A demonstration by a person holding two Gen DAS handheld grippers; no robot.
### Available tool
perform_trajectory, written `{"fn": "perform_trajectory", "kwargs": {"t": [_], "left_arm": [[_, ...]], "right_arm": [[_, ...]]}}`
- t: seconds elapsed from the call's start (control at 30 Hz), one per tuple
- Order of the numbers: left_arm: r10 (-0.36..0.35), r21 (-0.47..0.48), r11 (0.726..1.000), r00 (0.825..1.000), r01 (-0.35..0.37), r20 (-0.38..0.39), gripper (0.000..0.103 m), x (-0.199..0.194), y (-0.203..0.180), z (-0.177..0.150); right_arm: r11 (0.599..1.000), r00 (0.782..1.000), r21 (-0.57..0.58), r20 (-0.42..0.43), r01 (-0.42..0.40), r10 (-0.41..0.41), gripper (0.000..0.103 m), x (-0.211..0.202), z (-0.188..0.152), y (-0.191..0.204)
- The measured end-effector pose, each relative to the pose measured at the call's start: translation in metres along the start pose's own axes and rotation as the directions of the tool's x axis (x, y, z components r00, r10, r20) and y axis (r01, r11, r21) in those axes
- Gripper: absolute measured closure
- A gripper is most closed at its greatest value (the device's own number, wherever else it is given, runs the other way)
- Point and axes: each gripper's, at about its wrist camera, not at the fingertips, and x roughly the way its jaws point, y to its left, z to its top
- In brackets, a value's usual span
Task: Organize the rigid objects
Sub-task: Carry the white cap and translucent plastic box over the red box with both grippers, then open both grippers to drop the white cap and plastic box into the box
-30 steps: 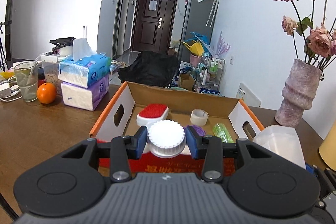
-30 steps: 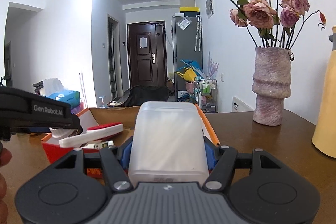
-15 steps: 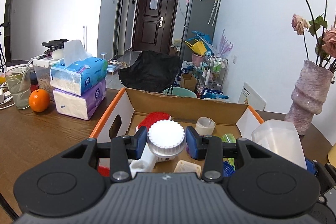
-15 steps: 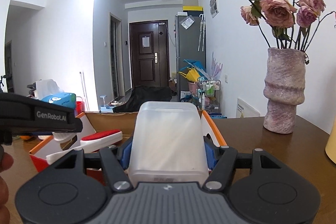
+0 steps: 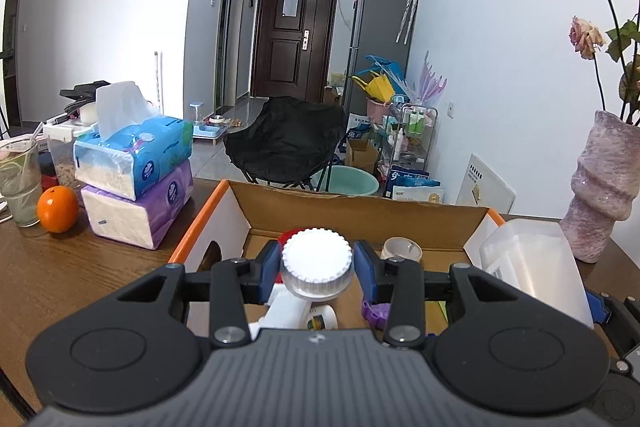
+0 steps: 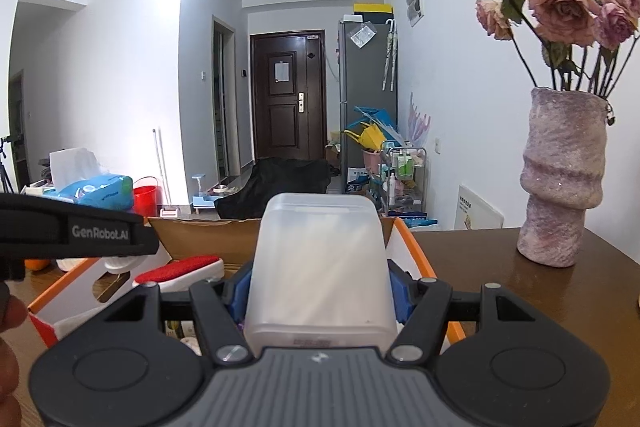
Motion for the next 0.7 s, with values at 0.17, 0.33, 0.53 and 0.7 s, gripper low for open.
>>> {"fn": "perform_trajectory", "kwargs": {"t": [0.17,0.33,0.53,0.7], "left_arm": [[0.007,0.014,1.0,1.0,-0.007,-0.004,0.062,0.011,-0.001,0.003],[0.011,0.026,1.0,1.0,-0.011,-0.01,0.062,0.022,-0.001,0.007],[0.009,0.046,0.999,1.0,-0.008,-0.021,0.062,0.034,-0.003,0.009],[0.011,0.063,0.998,0.999,-0.008,-0.036,0.061,0.038,-0.005,0.008]], "right_arm": [[1.0,1.0,-0.019,-0.003,-0.009,0.009,0.039,0.01,0.003,0.003],[1.0,1.0,-0.025,-0.019,-0.011,0.01,0.039,0.023,0.007,0.001],[0.999,0.999,-0.033,-0.044,-0.017,0.015,0.039,0.038,0.01,0.001],[0.999,0.997,-0.032,-0.071,-0.021,0.019,0.039,0.044,0.01,-0.001]]}}
